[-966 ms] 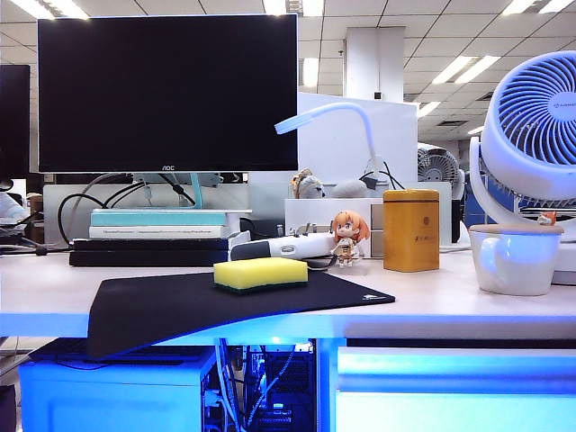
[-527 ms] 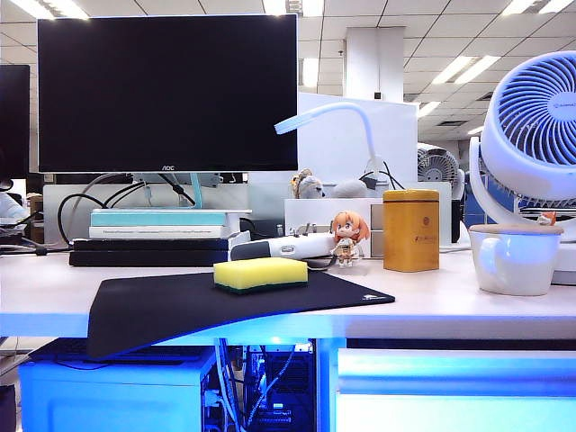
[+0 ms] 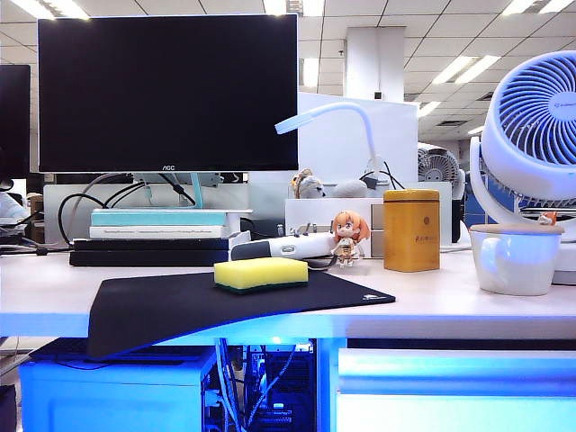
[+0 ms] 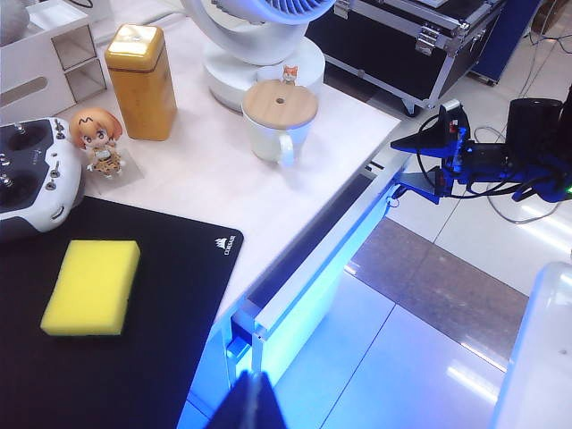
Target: Open the drawer, place the cleaning sponge inside, then close the drawer.
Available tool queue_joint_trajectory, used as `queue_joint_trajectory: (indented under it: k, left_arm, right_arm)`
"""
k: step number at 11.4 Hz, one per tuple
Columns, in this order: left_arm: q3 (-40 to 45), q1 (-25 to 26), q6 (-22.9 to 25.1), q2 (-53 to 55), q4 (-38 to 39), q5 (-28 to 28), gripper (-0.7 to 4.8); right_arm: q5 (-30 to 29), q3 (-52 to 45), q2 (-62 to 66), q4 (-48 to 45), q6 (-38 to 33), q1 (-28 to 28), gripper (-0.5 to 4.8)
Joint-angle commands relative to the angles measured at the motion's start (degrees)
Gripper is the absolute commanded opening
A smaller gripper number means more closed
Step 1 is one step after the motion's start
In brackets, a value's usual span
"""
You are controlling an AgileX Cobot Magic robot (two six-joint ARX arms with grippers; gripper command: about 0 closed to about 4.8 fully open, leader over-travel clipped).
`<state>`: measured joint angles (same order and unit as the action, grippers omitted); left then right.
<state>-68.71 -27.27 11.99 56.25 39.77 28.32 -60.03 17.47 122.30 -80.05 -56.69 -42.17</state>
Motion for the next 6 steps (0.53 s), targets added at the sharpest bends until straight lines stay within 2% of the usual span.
queue_joint_trajectory:
  k: [1,6]
  left_arm:
    - [-0.31,-0.02,0.04,-0.09,-0.44,0.20,-0.05]
    - [-0.31,-0.02,0.04,-0.07,-0.42,0.20,-0.05]
  right_arm:
    - [-1.11,0.46,-0.15,-0.87,0.76,-0.07,4.79]
    - [-1.92,0.35,-0.26,-1.09,1.70,-0.07,4.79]
